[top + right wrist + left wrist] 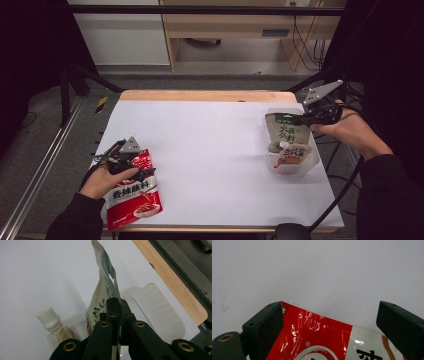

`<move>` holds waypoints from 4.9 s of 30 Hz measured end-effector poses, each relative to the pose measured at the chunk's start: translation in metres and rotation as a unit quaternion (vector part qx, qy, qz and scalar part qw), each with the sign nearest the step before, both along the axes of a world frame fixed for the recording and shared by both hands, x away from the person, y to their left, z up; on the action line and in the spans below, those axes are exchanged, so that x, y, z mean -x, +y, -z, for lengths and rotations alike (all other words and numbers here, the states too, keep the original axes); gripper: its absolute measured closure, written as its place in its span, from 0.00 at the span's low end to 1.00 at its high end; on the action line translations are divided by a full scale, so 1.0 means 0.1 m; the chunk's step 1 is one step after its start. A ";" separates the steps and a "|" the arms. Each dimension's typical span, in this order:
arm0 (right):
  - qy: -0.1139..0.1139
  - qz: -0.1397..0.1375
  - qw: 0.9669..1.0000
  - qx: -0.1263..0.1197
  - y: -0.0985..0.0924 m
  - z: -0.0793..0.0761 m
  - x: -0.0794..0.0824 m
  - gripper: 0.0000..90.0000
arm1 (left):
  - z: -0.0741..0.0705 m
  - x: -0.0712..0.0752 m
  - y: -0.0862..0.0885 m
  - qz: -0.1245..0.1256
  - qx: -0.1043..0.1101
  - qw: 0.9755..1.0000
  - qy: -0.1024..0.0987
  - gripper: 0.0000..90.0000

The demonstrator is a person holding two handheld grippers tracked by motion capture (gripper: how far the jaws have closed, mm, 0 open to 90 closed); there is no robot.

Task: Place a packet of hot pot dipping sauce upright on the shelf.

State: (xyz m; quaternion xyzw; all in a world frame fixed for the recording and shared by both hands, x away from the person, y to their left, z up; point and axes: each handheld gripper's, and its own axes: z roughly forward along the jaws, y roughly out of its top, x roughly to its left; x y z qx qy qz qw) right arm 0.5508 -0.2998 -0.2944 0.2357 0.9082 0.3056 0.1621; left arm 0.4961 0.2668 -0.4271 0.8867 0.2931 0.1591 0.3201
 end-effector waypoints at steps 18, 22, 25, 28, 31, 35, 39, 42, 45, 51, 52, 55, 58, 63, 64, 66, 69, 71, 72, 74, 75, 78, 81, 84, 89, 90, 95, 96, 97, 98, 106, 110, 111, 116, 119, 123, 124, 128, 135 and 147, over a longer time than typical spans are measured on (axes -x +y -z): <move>0.020 0.007 1.000 -0.009 -0.13 0.26 0.06 1.00 | 0.00 -0.01 0.01 -0.003 -0.002 1.000 0.000 0.08; 0.022 0.015 1.000 -0.009 -0.15 0.27 0.08 1.00 | 0.00 0.00 0.00 -0.002 -0.003 1.000 0.000 0.08; 0.024 0.022 0.999 -0.005 -0.16 0.27 0.09 1.00 | 0.00 0.00 0.01 -0.001 -0.002 1.000 0.000 0.08; 0.026 0.026 0.999 -0.002 -0.17 0.28 0.09 0.99 | 0.01 0.00 0.01 -0.003 -0.003 1.000 0.001 0.08; 0.027 0.027 0.999 -0.001 -0.18 0.29 0.10 0.98 | 0.02 -0.01 0.01 -0.002 -0.002 1.000 0.001 0.08; 0.030 0.043 0.999 0.011 -0.20 0.30 0.11 0.92 | 0.02 -0.01 0.01 -0.002 -0.002 1.000 0.002 0.08; 0.023 0.057 0.998 0.006 -0.23 0.30 0.13 0.81 | 0.02 -0.01 0.02 -0.004 -0.002 1.000 0.002 0.08; 0.015 0.069 0.997 -0.002 -0.23 0.26 0.16 0.73 | 0.03 -0.01 0.02 -0.004 -0.002 1.000 0.002 0.08; 0.010 0.072 0.997 -0.009 -0.22 0.23 0.18 0.66 | 0.03 0.00 0.01 -0.004 -0.003 1.000 0.002 0.08; -0.025 0.078 0.996 -0.023 -0.12 0.11 0.25 0.49 | 0.05 -0.01 0.01 -0.005 -0.004 1.000 0.000 0.08; -0.038 0.078 0.996 -0.028 -0.08 0.07 0.28 0.42 | 0.05 -0.01 0.02 -0.007 -0.005 1.000 0.001 0.08; -0.053 0.081 0.995 -0.033 0.01 0.00 0.33 0.33 | 0.06 -0.01 0.03 -0.008 -0.004 1.000 0.000 0.08; -0.069 0.083 0.993 -0.036 0.14 -0.06 0.39 0.24 | 0.06 -0.01 0.04 -0.014 -0.007 1.000 -0.004 0.08; -0.093 0.088 0.991 -0.030 0.35 -0.14 0.53 0.19 | 0.08 -0.02 0.07 -0.021 -0.006 1.000 -0.004 0.08; -0.099 0.088 0.990 -0.042 0.47 -0.17 0.59 0.16 | 0.08 -0.02 0.07 -0.024 -0.005 1.000 -0.006 0.08; -0.104 0.087 0.990 -0.047 0.59 -0.17 0.65 0.14 | 0.08 -0.01 0.07 -0.022 -0.003 1.000 -0.009 0.07; -0.107 0.081 0.990 -0.048 0.69 -0.17 0.70 0.13 | 0.08 0.00 0.09 -0.019 0.002 1.000 -0.013 0.07; -0.112 0.075 0.989 -0.058 0.81 -0.16 0.75 0.13 | 0.07 0.01 0.11 -0.024 0.007 1.000 -0.017 0.07; -0.112 0.072 0.989 -0.060 0.87 -0.16 0.78 0.12 | 0.07 0.01 0.12 -0.030 0.011 0.999 -0.020 0.07; -0.121 0.061 0.989 -0.055 1.04 -0.12 0.85 0.12 | 0.05 0.02 0.16 -0.037 0.013 0.999 -0.027 0.07; -0.121 0.061 0.989 -0.055 1.04 -0.12 0.85 0.12 | 0.05 0.02 0.16 -0.037 0.013 0.999 -0.027 0.07; -0.136 0.058 0.988 -0.053 1.26 -0.07 0.92 0.11 | 0.08 0.04 0.20 -0.043 0.013 0.998 -0.035 0.06; -0.140 0.052 0.988 -0.051 1.33 -0.03 0.95 0.11 | 0.09 0.06 0.21 -0.045 0.007 0.998 -0.040 0.06; -0.134 0.048 0.989 -0.047 1.46 0.11 0.96 0.12 | 0.08 0.07 0.25 -0.049 0.008 0.998 -0.047 0.06; -0.118 0.050 0.991 -0.046 1.56 0.27 0.94 0.12 | 0.05 0.07 0.34 -0.057 0.013 0.997 -0.053 0.06; -0.115 0.050 0.991 -0.048 1.58 0.30 0.93 0.12 | 0.04 0.08 0.36 -0.059 0.016 0.997 -0.052 0.06; -0.103 0.050 0.992 -0.058 1.68 0.44 0.93 0.11 | 0.01 0.10 0.42 -0.068 0.018 0.996 -0.064 0.06; -0.099 0.050 0.992 -0.061 1.73 0.51 0.93 0.11 | 0.00 0.11 0.46 -0.070 0.015 0.995 -0.069 0.06; -0.100 0.048 0.992 -0.063 1.76 0.56 0.93 0.12 | -0.01 0.12 0.48 -0.070 0.011 0.995 -0.069 0.06; -0.100 0.047 0.992 -0.068 1.79 0.60 0.94 0.12 | -0.01 0.12 0.49 -0.072 0.013 0.995 -0.070 0.06; -0.072 0.062 0.992 -0.085 1.87 0.86 0.90 0.09 | -0.02 0.16 0.60 -0.083 0.013 0.993 -0.081 0.06; -0.076 0.066 0.991 -0.086 1.88 0.94 0.88 0.08 | -0.05 0.21 0.71 -0.096 0.018 0.992 -0.086 0.06; -0.076 0.066 0.991 -0.086 1.88 0.94 0.88 0.08 | -0.05 0.21 0.71 -0.096 0.018 0.992 -0.086 0.06; -0.073 0.079 0.992 -0.073 1.92 1.11 0.86 0.09 | -0.09 0.24 0.87 -0.117 0.032 0.988 -0.092 0.06; -0.069 0.084 0.992 -0.071 1.92 1.19 0.87 0.09 | -0.09 0.25 0.91 -0.123 0.032 0.988 -0.093 0.06; -0.063 0.101 0.989 -0.086 1.91 1.38 0.87 0.10 | -0.07 0.28 0.97 -0.129 0.024 0.987 -0.092 0.06; -0.063 0.106 0.988 -0.088 1.90 1.43 0.87 0.11 | -0.05 0.29 1.02 -0.133 0.019 0.987 -0.092 0.06; -0.064 0.120 0.987 -0.084 1.87 1.50 0.88 0.11 | -0.02 0.33 1.09 -0.140 0.019 0.986 -0.089 0.06; -0.059 0.134 0.986 -0.076 1.79 1.60 0.90 0.11 | 0.04 0.40 1.21 -0.148 0.022 0.986 -0.078 0.06; -0.061 0.140 0.986 -0.070 1.78 1.62 0.90 0.11 | 0.17 0.39 1.24 -0.138 0.004 0.989 -0.048 0.06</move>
